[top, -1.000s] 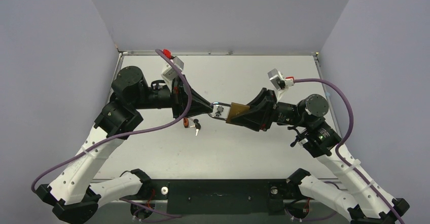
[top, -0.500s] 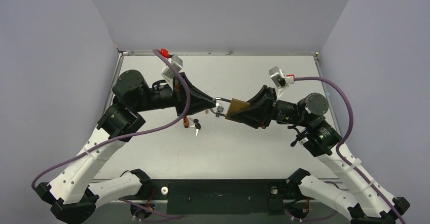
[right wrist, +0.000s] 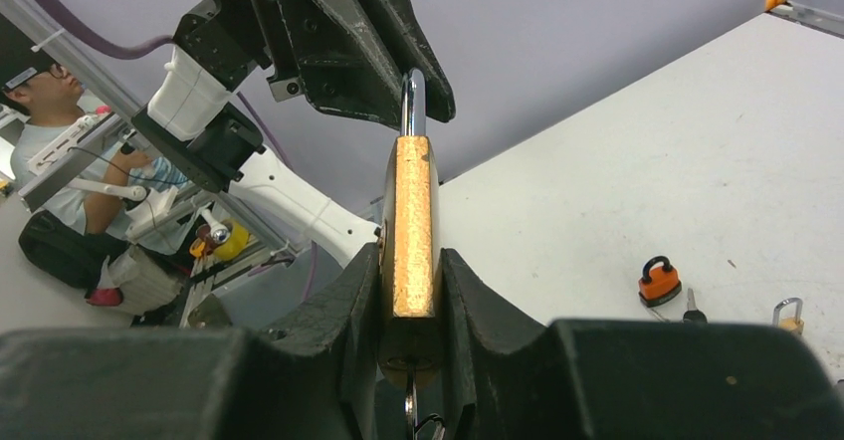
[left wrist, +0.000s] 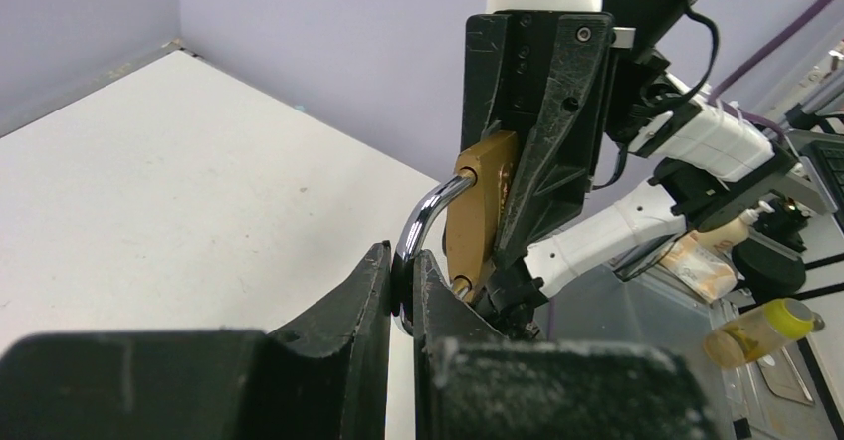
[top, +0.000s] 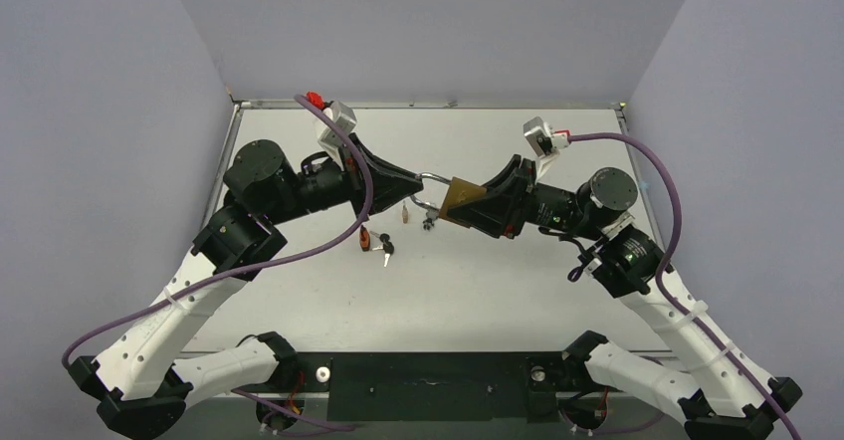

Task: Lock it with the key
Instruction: Lock the lock.

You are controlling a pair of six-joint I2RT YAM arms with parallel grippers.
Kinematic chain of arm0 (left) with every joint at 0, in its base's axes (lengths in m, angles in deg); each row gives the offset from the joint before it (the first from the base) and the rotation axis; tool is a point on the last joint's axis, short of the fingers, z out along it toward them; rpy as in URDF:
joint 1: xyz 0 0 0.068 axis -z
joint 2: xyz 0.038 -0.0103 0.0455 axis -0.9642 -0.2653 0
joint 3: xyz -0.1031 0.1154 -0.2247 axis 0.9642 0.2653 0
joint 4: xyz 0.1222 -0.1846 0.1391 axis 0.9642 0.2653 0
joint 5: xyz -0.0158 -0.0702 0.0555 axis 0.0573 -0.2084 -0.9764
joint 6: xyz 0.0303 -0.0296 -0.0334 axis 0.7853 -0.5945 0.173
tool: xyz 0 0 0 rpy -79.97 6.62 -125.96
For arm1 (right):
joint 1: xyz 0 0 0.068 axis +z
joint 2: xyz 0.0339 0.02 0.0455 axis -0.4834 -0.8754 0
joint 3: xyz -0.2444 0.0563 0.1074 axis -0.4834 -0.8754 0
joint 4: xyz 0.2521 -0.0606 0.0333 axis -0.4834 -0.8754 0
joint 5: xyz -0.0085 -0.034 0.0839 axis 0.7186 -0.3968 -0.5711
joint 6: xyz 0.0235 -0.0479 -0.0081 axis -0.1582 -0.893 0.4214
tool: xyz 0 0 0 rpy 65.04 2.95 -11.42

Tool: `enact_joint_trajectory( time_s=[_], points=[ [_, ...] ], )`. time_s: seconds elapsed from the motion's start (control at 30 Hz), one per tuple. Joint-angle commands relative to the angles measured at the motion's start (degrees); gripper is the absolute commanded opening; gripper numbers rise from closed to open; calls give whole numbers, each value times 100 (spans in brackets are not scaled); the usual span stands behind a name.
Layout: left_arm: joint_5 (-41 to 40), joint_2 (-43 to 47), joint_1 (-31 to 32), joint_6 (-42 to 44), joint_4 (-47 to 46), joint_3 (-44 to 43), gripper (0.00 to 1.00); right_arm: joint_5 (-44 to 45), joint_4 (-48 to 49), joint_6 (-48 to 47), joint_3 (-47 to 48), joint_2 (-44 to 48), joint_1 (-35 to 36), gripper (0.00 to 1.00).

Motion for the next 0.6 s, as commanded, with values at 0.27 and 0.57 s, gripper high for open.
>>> enact_joint_trajectory(
  time_s=[0.27, 0.57],
  points=[
    [224, -447, 883, 94, 1232, -131, 0, 990, -46, -733, 899, -752, 305, 0],
    [-361, -502, 1089, -124, 1065, -525, 0, 1199, -307, -1003, 909, -1010, 577, 0]
  ],
)
